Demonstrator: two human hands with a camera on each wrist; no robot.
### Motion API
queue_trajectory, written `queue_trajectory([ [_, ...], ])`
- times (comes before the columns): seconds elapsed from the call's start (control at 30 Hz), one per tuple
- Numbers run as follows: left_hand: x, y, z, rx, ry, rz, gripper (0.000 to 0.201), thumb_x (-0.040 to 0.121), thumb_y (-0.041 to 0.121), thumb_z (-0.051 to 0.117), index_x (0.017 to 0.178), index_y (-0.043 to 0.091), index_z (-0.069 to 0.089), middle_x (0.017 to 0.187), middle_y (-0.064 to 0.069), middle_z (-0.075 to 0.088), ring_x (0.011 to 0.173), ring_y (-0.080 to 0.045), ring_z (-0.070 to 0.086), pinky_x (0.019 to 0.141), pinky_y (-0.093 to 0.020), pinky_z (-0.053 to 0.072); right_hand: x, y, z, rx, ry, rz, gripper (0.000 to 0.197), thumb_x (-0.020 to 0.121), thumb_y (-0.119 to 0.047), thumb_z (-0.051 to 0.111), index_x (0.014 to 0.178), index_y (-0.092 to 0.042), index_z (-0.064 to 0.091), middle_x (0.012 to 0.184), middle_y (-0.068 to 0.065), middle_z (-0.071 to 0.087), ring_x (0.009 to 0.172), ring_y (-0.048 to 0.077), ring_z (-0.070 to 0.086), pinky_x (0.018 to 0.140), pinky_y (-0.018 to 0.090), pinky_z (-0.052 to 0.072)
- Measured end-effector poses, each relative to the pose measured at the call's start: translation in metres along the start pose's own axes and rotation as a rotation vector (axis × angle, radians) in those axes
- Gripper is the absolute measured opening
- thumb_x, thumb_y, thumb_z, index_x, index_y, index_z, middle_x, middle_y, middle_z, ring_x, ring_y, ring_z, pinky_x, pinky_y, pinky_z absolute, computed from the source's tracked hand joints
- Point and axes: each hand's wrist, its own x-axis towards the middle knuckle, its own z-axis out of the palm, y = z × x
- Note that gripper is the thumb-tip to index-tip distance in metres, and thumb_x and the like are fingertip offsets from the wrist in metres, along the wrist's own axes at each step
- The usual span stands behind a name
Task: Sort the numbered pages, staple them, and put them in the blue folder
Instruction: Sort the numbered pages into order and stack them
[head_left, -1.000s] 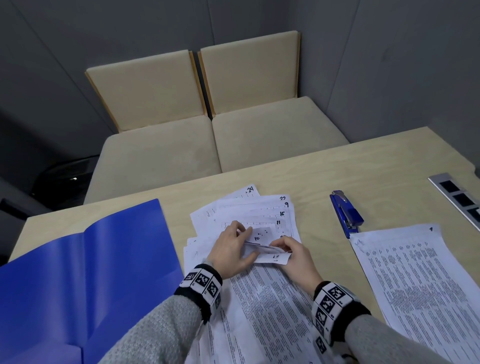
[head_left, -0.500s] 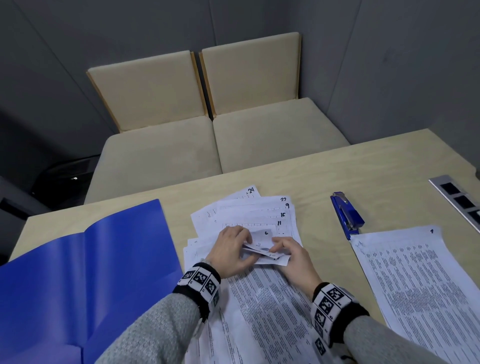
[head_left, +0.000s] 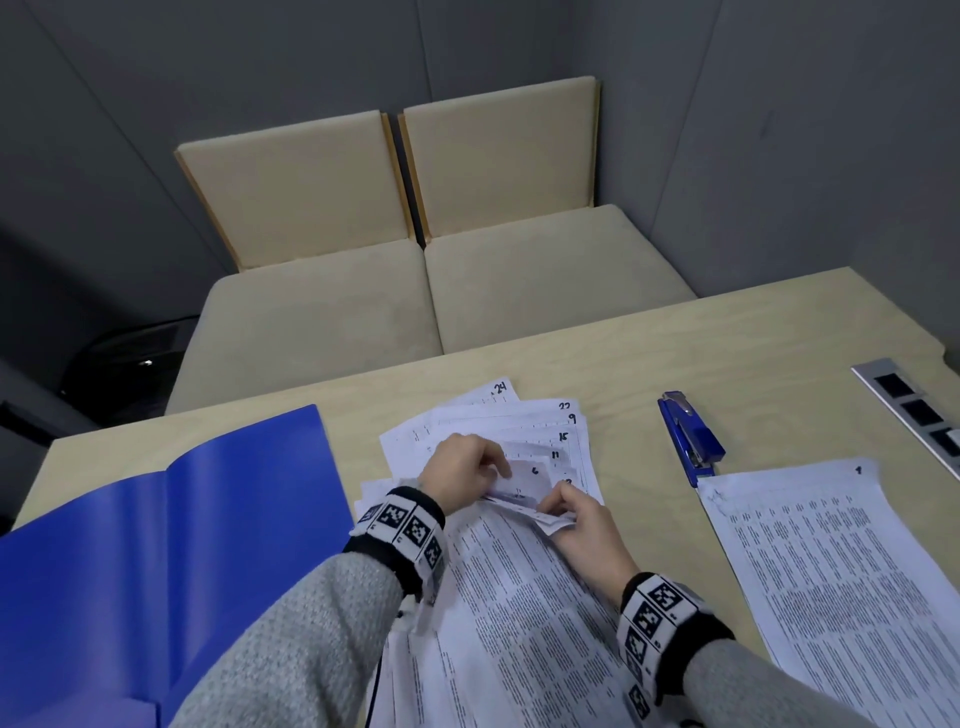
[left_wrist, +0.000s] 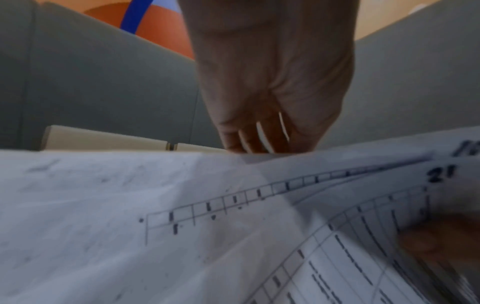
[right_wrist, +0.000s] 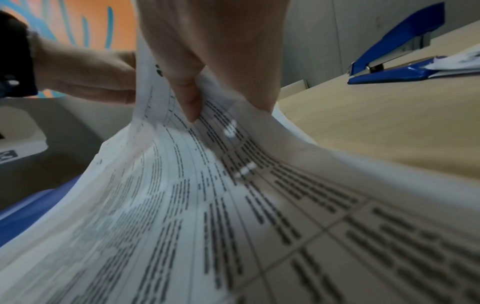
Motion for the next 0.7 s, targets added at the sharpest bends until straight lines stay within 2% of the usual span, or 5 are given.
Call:
queue_trajectory([
  [0.2, -0.021, 0.012, -0.039, 0.262, 0.463, 0.336, 0.038, 0.077, -0.010, 0.052, 0.106, 0.014, 0.054, 0.094, -0.003, 0.057, 0.066, -0.021, 0.054, 0.049, -0.036, 0.049, 0.002, -0.003, -0.001, 0.000, 0.017, -0.028, 0.023, 0.082, -0.013, 0.069, 0.069, -0.022, 0.053, 0.075, -0.003, 0.065, 0.068, 0.007, 0.057, 0.061, 0.021, 0.041],
  [0.4, -0.048, -0.002, -0.143, -0.093, 0.859, 0.207, 0.049, 0.085, -0.008, 0.046, 0.124, 0.021, 0.050, 0.087, 0.007, 0.055, 0.070, 0.009, 0.052, 0.069, -0.009, 0.039, -0.001, 0.001, -0.006, 0.019, 0.022, -0.008, 0.022, 0.082, -0.010, 0.070, 0.068, -0.018, 0.053, 0.065, -0.009, 0.060, 0.058, -0.002, 0.050, 0.054, 0.016, 0.036],
  [0.47, -0.062, -0.019, -0.181, -0.173, 0.890, 0.178, 0.039, 0.086, -0.005, 0.046, 0.110, 0.024, 0.055, 0.088, 0.007, 0.058, 0.075, 0.008, 0.053, 0.073, -0.014, 0.043, -0.001, 0.001, -0.008, -0.003, 0.039, -0.002, 0.023, 0.081, -0.011, 0.069, 0.068, -0.019, 0.052, 0.063, -0.008, 0.059, 0.058, 0.002, 0.050, 0.056, 0.020, 0.036],
  [0.57, -0.085, -0.038, -0.226, -0.194, 0.832, 0.137, 0.026, 0.086, -0.004, 0.045, 0.107, 0.005, 0.059, 0.092, 0.002, 0.063, 0.081, -0.006, 0.058, 0.076, -0.024, 0.048, 0.002, 0.002, -0.010, -0.035, 0.047, 0.029, 0.025, 0.083, -0.012, 0.066, 0.068, -0.022, 0.050, 0.061, -0.007, 0.054, 0.058, 0.005, 0.046, 0.057, 0.024, 0.034],
  [0.7, -0.111, -0.048, -0.255, -0.291, 0.637, 0.034, 0.022, 0.094, 0.006, 0.051, 0.108, 0.016, 0.065, 0.089, -0.019, 0.065, 0.070, -0.028, 0.060, 0.053, -0.028, 0.048, 0.006, 0.004, -0.010, -0.044, 0.033, 0.054, 0.025, 0.083, -0.009, 0.062, 0.069, -0.021, 0.047, 0.065, -0.002, 0.051, 0.062, 0.016, 0.043, 0.060, 0.030, 0.031],
])
